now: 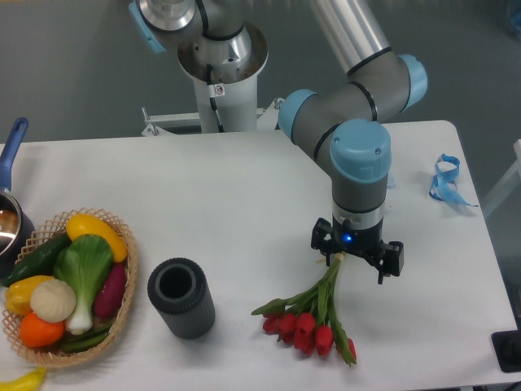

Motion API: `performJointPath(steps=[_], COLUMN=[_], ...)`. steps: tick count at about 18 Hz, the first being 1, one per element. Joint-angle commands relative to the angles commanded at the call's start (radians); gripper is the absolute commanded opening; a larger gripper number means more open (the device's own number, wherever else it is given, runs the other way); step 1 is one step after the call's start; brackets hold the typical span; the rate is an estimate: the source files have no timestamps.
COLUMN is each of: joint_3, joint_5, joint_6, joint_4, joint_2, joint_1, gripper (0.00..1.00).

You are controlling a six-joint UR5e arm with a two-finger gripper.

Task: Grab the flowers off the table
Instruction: 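Lower the open gripper toward the green stems of the red tulips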

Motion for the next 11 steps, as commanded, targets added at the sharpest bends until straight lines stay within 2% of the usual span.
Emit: performJointPath(steps=[8, 9, 11], joint_3=[-0.034, -0.046, -0.092], joint_5=[0.002, 0.002, 0.000], joint_6=[-0.005, -0.006, -0.005], joint_4=[0.006, 0.018, 0.090], joint_2=[0.006, 0.006, 0.006], joint_1=[-0.005, -0.005, -0.005], gripper=[1.00, 1.00, 1.00])
